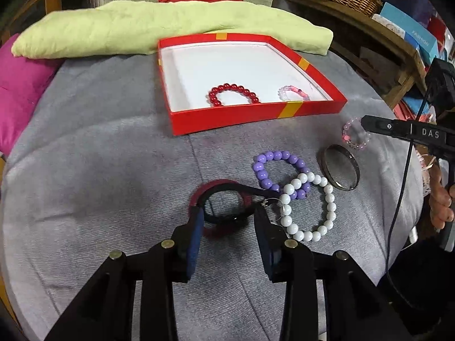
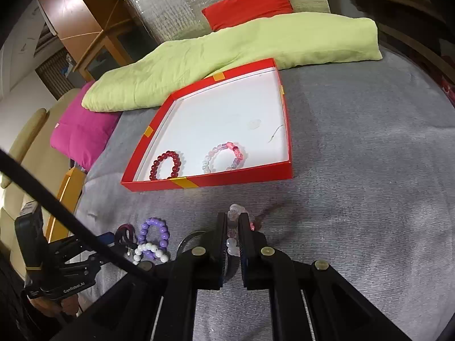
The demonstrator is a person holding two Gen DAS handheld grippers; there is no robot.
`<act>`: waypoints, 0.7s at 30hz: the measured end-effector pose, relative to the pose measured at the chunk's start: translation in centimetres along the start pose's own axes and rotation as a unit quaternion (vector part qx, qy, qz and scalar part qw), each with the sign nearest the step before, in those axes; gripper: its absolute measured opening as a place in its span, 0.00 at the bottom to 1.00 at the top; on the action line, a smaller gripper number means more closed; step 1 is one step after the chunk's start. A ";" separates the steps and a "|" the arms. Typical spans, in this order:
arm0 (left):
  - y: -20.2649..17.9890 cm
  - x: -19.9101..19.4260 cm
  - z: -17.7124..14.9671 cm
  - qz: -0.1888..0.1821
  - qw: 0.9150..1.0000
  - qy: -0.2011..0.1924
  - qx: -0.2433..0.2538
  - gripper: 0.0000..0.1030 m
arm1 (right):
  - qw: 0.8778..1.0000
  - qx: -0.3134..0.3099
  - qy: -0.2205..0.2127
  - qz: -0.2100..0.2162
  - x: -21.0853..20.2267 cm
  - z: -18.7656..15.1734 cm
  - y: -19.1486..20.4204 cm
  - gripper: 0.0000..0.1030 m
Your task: Organize jewelry
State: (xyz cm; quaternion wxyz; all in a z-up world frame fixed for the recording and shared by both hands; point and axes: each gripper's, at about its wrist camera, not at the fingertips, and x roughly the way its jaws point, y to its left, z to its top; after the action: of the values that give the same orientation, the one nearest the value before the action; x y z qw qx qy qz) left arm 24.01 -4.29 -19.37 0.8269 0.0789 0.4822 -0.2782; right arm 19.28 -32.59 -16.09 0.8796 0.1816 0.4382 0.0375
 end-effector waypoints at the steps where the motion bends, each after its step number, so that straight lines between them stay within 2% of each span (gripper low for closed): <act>1: 0.0 0.1 0.1 0.000 1.000 0.000 -0.002 0.36 | 1.000 -0.001 0.000 -0.001 0.0 0.0 0.1 0.08; 5: -0.4 -0.3 0.2 -0.006 1.000 -0.007 0.008 0.18 | 1.000 -0.001 -0.003 -0.004 0.0 0.0 0.1 0.08; 12: -1.4 -1.6 0.9 -0.002 0.999 -0.044 0.031 0.16 | 1.000 -0.001 -0.004 -0.002 0.0 0.1 0.2 0.08; 16: -2.2 -1.0 1.4 -0.008 0.998 -0.040 0.046 0.18 | 1.000 -0.006 -0.001 0.000 0.2 0.0 0.5 0.08; 18: -2.6 -0.5 1.6 -0.007 0.998 -0.036 0.056 0.23 | 1.000 -0.007 0.000 0.000 0.3 0.0 0.5 0.08; 20: -2.9 0.2 1.8 -0.003 0.998 -0.029 0.057 0.43 | 1.000 -0.006 0.000 0.000 0.2 0.1 0.4 0.08; 21: -3.0 0.5 1.8 -0.001 0.998 -0.025 0.059 0.46 | 1.000 -0.005 0.000 0.001 0.2 0.1 0.4 0.08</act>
State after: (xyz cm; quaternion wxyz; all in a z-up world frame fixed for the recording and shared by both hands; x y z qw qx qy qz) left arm 23.93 -7.65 -18.42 0.8325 0.1203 0.4441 -0.3087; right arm 19.53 -32.17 -16.08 0.8805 0.1771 0.4379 0.0404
